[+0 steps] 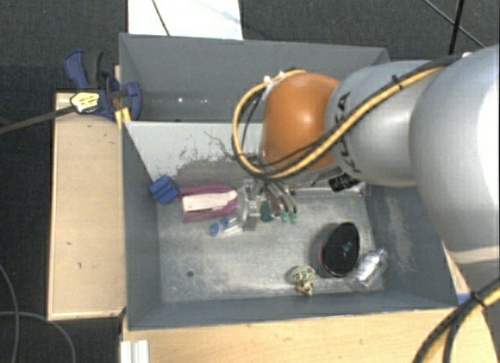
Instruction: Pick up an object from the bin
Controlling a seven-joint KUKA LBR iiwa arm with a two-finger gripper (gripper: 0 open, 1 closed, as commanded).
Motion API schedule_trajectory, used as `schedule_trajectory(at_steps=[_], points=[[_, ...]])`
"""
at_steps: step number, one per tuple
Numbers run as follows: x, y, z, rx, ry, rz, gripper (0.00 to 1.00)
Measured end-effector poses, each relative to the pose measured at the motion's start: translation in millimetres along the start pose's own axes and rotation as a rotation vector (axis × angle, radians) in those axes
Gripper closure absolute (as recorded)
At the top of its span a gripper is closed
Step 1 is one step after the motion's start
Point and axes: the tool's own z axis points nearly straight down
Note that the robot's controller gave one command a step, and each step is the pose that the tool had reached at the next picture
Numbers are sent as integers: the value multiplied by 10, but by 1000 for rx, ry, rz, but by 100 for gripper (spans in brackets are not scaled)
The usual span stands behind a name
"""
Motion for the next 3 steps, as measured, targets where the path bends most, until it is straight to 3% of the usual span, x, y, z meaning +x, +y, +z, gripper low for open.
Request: schedule_trajectory(at_steps=[1,2,3], points=[[90,-98,-749,-1,-10,-11,100],[104,-327,-307,1,1,125,100],[526,-214,-687,-1,-1,151,100]])
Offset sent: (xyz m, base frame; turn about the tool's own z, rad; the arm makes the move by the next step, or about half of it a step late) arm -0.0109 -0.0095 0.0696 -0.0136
